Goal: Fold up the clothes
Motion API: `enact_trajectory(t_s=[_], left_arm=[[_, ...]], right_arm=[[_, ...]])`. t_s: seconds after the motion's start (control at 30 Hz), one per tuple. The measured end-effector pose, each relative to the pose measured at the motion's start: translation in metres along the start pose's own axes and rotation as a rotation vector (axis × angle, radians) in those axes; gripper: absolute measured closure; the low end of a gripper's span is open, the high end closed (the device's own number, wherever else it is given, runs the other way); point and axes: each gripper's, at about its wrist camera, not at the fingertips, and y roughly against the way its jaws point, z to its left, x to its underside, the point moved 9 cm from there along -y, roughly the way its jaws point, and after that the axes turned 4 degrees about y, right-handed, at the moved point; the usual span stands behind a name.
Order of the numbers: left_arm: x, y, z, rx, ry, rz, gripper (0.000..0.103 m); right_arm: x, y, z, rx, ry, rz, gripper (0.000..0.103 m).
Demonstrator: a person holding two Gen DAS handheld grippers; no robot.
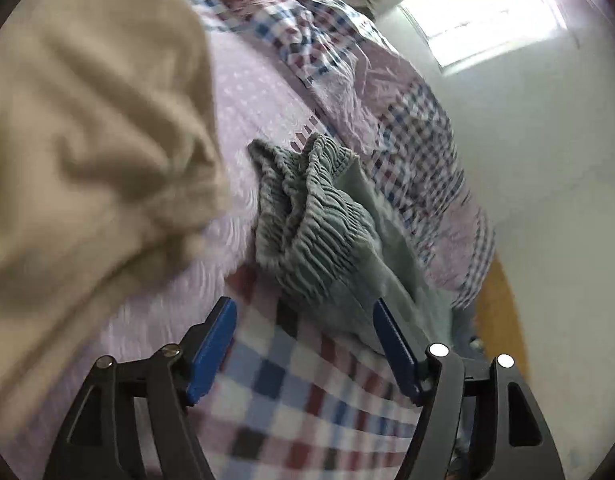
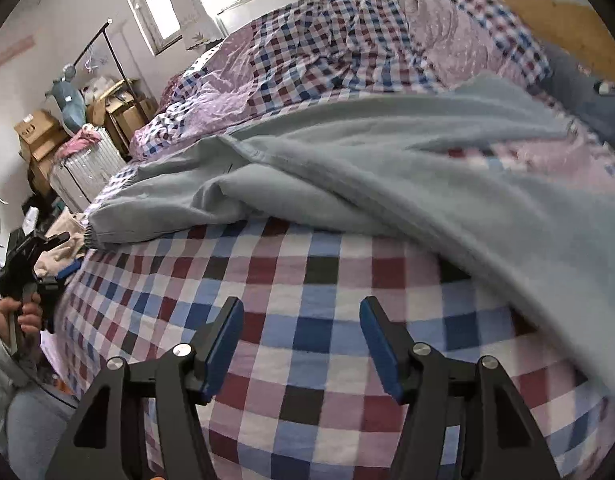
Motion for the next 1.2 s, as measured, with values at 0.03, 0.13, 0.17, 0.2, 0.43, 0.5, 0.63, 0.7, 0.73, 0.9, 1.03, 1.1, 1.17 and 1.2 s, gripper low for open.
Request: enact_trajectory(t_s=[0.03,0.13,0.17,0.2,0.43,0.5,0.63,0.7,0.73,0.9,1.03,1.1,1.17,1.2], left_arm=[[0.004,0.003,-0.001,0.013,0.023,-0.007,0.022],[0.012,-0.005,-0.01,0.024,0.063,-0.009,0.02],[0.014,-0.008,-0.013,0.027,0.077,-0.008,0.02],[0.018,-0.013,-0.016,0.03,0.087,-0.005,0.02],[0.029,-0.053,-0.023,0.011,0.144,-0.004,0.02],[0.023,-0.065,-0.028,0.016,0.15,-0.03,0.02],[0.011,-0.08,-0.032,-0.001,0.152,-0.082,0.018],[0.005,-0.086,-0.035,-0.024,0.14,-0.114,0.017],[0.002,-0.089,-0.037,-0.036,0.132,-0.128,0.017],[-0.012,-0.096,-0.04,-0.037,0.143,-0.158,0.019],[-0.021,-0.096,-0.039,-0.021,0.146,-0.186,0.057],[-0.02,-0.087,-0.044,-0.021,0.13,-0.204,0.071],[-0.018,-0.071,-0.052,0.002,0.132,-0.229,0.081],[-0.017,-0.062,-0.056,0.024,0.135,-0.243,0.082]], right_arm=[[0.002,-0.002,0.001,-0.014,-0.007,0.004,0.039],[0.003,-0.006,0.008,-0.053,-0.012,0.003,0.039],[0.003,-0.006,0.011,-0.061,-0.007,0.001,0.039],[0.003,-0.006,0.014,-0.069,-0.002,-0.002,0.039],[0.001,-0.004,0.022,-0.108,0.0,-0.012,0.039],[0.0,-0.003,0.022,-0.115,-0.009,-0.015,0.039],[0.001,-0.004,0.021,-0.122,-0.015,-0.009,0.039],[0.003,-0.006,0.021,-0.122,-0.015,-0.002,0.039],[0.005,-0.007,0.02,-0.121,-0.015,0.003,0.039],[0.013,-0.011,0.016,-0.106,-0.013,0.024,0.039],[0.019,-0.012,0.012,-0.079,-0.003,0.033,0.039],[0.02,-0.011,0.007,-0.064,-0.004,0.031,0.039],[0.022,-0.009,0.002,-0.05,-0.007,0.029,0.039],[0.022,-0.008,0.0,-0.048,-0.011,0.027,0.039]])
